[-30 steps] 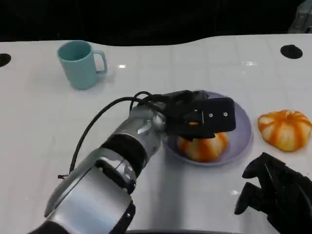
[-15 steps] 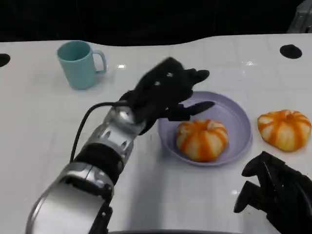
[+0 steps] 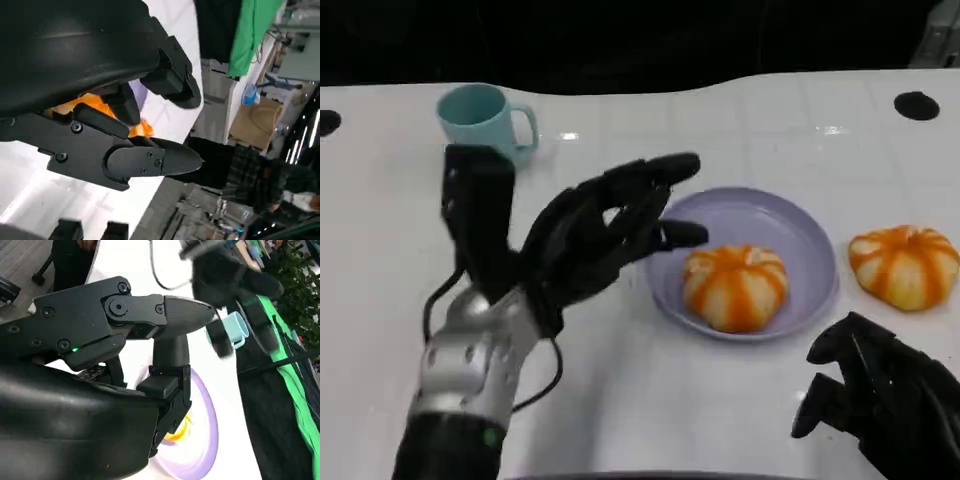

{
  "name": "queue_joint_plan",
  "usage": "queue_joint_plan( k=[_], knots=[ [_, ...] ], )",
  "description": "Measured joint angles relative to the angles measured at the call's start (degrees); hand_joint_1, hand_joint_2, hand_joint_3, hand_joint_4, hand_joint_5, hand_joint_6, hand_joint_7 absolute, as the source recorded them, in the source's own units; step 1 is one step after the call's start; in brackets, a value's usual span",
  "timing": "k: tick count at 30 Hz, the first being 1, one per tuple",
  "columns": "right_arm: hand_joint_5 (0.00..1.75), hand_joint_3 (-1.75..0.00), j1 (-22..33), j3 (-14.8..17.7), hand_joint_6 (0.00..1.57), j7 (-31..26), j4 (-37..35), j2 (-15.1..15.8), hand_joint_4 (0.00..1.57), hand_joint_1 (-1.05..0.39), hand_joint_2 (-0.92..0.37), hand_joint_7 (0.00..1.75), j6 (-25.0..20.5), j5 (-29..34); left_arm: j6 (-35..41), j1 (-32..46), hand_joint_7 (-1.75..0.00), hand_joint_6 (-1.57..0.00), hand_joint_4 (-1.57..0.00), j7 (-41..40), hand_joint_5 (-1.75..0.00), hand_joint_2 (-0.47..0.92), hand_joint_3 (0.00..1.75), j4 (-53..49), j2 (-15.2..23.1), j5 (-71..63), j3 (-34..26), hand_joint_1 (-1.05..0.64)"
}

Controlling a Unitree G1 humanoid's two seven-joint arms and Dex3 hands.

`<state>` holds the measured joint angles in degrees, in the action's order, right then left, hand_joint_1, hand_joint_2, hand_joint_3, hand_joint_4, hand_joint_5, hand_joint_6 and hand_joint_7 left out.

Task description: Grasp the bread from the table and place it into the plate.

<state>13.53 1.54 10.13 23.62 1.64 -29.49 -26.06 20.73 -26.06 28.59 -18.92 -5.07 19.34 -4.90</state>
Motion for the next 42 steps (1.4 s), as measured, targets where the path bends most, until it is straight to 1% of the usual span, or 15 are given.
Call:
queue_joint_plan(
  k=[2,3,4,6,7,9,14,19,21,23,28,30,37,40,42],
  knots=[
    [1.75,-0.44,-0.06,-0.03,0.51,-0.09,0.04,-0.01,0.65,-0.42,-0.92,1.6,-0.08,0.01,3.35,4.0,-0.89,-0.59,-0.56,-0.84,-1.44,0.92,0.48,5.79,-0.23,2.81,-0.75,-0.62],
    [1.75,-0.44,-0.12,-0.06,0.51,-0.11,0.04,-0.02,0.65,-0.42,-0.92,1.6,-0.12,0.01,4.79,5.52,-0.94,-0.59,-0.56,-1.55,-1.46,0.92,0.49,8.22,-0.4,4.04,-1.03,-0.62],
    [1.75,-0.44,-0.14,-0.08,0.51,-0.14,0.05,-0.02,0.65,-0.42,-0.92,1.6,-0.15,0.01,5.95,6.77,-1.1,-0.58,-0.57,-2.46,-1.54,0.92,0.52,10.43,-0.56,4.79,-1.23,-0.61],
    [1.75,-0.45,-0.23,-0.16,0.52,-0.39,0.11,-0.05,0.65,-0.42,-0.92,1.6,-0.35,0.03,7.81,9.87,-1.2,-0.56,-0.57,-4.18,-1.59,0.92,0.53,15.95,-0.89,6.69,-1.58,-0.6],
    [1.75,-0.46,-0.2,-0.15,0.51,-0.58,0.14,-0.04,0.64,-0.42,-0.92,1.6,-0.42,0.03,8.49,11.24,-1.33,-0.54,-0.57,-4.8,-1.66,0.92,0.53,18.17,-1.02,7.54,-1.66,-0.61],
    [1.75,-0.47,-0.21,-0.29,0.51,-0.86,0.25,-0.08,0.64,-0.41,-0.92,1.6,-0.49,0.04,10.18,13.92,-1.41,-0.53,-0.6,-6.26,-1.71,0.92,0.51,22.26,-1.3,9.46,-1.89,-0.61],
    [1.75,-0.48,-0.12,-0.46,0.5,-0.94,1.1,-0.06,0.64,-0.42,-0.92,1.61,-0.51,0.04,15.35,19.36,-1.44,-0.57,-0.68,-11.37,-1.74,0.92,0.47,29.25,-2.24,15.18,-4.32,-0.59],
    [1.75,-0.48,-0.01,-0.71,0.5,-0.93,1.9,0.0,0.64,-0.42,-0.92,1.61,-0.64,0.03,17.61,23.58,-1.45,-0.57,-0.69,-14.87,-1.75,0.92,0.47,34.19,-2.68,19.38,-5.59,-0.58],
    [1.75,-0.47,0.06,-0.73,0.49,-0.97,2.05,0.02,0.63,-0.42,-0.92,1.6,-1.06,0.03,18.02,24.86,-1.5,-0.55,-0.7,-15.5,-1.75,0.92,0.5,35.29,-2.66,20.32,-5.75,-0.56],
    [1.75,-0.46,0.15,-0.72,0.5,-1.13,2.22,0.01,0.63,-0.42,-0.92,1.6,-1.4,0.01,18.04,25.99,-1.55,-0.52,-0.71,-15.79,-1.75,0.92,0.52,35.83,-2.52,21.27,-6.03,-0.55],
    [1.75,-0.46,0.36,-0.56,0.5,-1.36,2.85,0.0,0.63,-0.42,-0.92,1.6,-1.55,-0.1,17.98,27.74,-1.57,-0.51,-0.71,-16.19,-1.75,0.92,0.53,36.08,-1.59,21.97,-6.45,-0.55],
    [1.75,-0.46,0.37,-0.55,0.49,-1.37,3.08,0.01,0.63,-0.43,-0.92,1.59,-1.7,-0.11,17.94,27.86,-1.6,-0.52,-0.73,-16.38,-1.75,0.92,0.46,36.24,-1.41,22.04,-6.35,-0.55],
    [1.75,-0.46,0.31,0.08,0.51,-1.19,3.58,0.23,0.63,-0.43,-0.92,1.57,-2.48,-0.43,18.17,31.02,-1.61,-0.5,-0.69,-17.73,-1.75,0.92,0.49,36.61,-0.01,21.81,-5.34,-0.51],
    [1.75,-0.44,0.23,0.11,0.51,-1.35,3.58,0.22,0.61,-0.43,-0.92,1.56,-2.74,-0.49,18.04,31.3,-1.62,-0.5,-0.71,-17.77,-1.75,0.92,0.49,36.07,0.18,21.77,-4.85,-0.52],
    [1.75,-0.45,0.2,0.27,0.52,-1.44,3.58,0.22,0.62,-0.43,-0.92,1.57,-3.14,-0.59,17.8,31.28,-1.63,-0.5,-0.72,-17.77,-1.75,0.92,0.48,35.26,0.11,21.75,-4.64,-0.52]
  ],
)
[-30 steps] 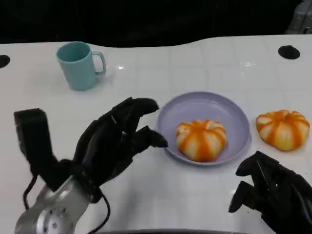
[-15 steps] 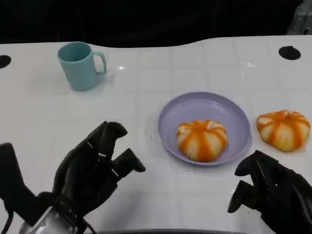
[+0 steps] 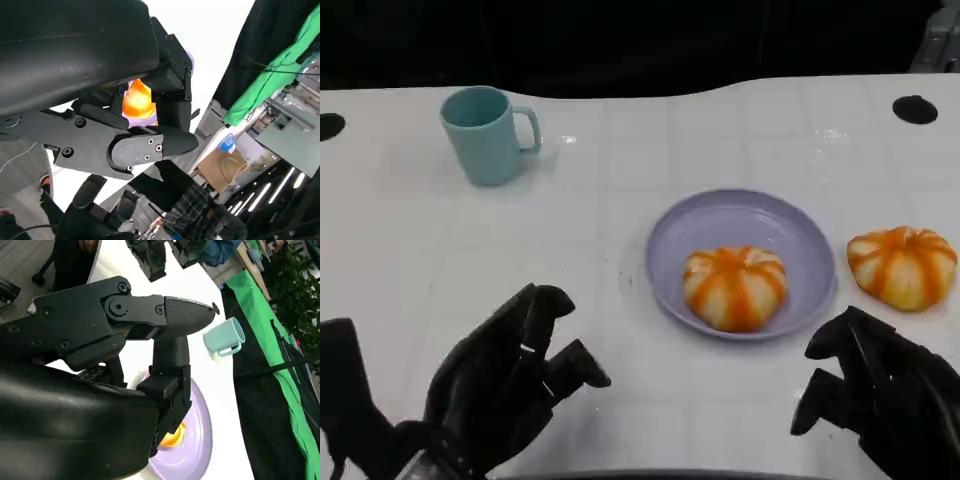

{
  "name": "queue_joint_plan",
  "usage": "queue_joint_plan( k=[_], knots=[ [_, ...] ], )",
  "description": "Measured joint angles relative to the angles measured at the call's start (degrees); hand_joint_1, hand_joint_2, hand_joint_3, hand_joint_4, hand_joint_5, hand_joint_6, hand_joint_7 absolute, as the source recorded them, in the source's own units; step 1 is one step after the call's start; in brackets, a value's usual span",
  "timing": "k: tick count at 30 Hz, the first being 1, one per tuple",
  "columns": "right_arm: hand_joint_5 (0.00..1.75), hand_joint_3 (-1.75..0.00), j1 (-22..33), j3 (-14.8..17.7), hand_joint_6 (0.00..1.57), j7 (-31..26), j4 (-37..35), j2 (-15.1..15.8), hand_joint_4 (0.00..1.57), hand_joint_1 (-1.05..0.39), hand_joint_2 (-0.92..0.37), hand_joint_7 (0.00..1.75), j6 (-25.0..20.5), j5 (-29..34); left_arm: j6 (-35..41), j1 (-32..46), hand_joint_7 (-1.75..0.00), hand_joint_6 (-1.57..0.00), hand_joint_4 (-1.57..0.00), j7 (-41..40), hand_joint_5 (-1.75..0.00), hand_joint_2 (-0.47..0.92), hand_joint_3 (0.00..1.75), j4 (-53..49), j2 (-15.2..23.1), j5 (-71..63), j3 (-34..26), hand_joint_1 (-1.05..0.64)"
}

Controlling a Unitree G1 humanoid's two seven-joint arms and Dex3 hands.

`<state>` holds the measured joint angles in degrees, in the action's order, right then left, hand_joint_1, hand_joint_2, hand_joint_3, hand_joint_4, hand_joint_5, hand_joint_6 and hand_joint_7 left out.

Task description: Grasp the bread from the table and place it into the plate.

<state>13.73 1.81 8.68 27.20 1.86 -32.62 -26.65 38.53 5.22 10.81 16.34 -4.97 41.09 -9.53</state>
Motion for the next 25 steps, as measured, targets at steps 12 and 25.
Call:
queue_joint_plan(
  k=[12,25],
  knots=[
    [1.75,-0.41,-0.26,1.87,0.55,0.96,-0.54,0.38,0.65,-0.42,-0.92,1.56,-0.27,-0.33,-2.39,-0.01,-1.7,-0.52,-0.75,-0.27,-1.75,0.92,0.44,-2.07,0.16,-2.55,2.53,-0.54],
    [1.75,-0.42,-0.36,1.85,0.56,0.8,-0.97,0.3,0.67,-0.42,-0.92,1.55,-0.31,-0.33,-2.83,-0.01,-1.72,-0.52,-0.77,-0.27,-1.75,0.92,0.45,-2.67,0.65,-3.15,3.19,-0.54]
  ],
)
